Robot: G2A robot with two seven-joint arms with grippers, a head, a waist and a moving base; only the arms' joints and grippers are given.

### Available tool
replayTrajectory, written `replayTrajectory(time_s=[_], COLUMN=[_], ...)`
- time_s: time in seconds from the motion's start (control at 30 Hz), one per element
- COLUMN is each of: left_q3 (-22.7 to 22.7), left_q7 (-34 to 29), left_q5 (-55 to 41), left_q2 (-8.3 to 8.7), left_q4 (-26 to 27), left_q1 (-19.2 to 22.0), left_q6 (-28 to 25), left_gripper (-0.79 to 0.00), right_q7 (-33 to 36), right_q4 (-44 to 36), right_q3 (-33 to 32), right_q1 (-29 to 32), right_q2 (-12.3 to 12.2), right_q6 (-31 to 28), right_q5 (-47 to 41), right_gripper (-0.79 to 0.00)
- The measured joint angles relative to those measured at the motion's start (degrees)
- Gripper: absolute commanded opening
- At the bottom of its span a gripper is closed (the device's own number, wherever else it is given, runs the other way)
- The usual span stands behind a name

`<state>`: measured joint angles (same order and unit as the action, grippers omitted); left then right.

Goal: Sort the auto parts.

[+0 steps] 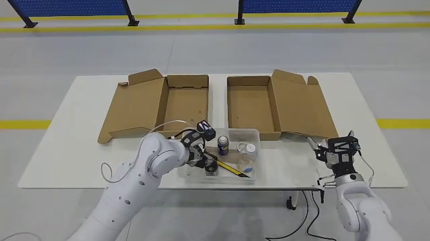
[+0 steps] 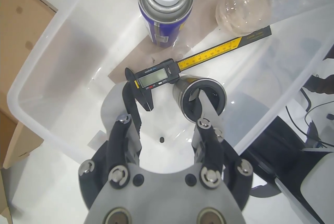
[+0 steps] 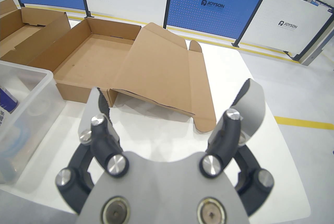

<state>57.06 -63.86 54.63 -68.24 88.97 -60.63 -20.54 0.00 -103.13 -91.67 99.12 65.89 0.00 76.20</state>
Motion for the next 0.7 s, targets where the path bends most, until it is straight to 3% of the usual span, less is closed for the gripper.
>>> replayTrajectory(time_s=[0.7], left_q3=[-3.94], left_q7=[0.03], left_q5=[-0.96], left_q2=[-0.62], left_q4=[-5.32], left_q1=[3.35], left_q6=[-0.51], left_gripper=[-0.508], right_q7=[0.0], right_q4=[0.0], right_q3=[0.0], right_q1=[0.0], right_q2=[0.0], right_q6=[0.0], right_q5=[0.0], right_gripper=[0.0])
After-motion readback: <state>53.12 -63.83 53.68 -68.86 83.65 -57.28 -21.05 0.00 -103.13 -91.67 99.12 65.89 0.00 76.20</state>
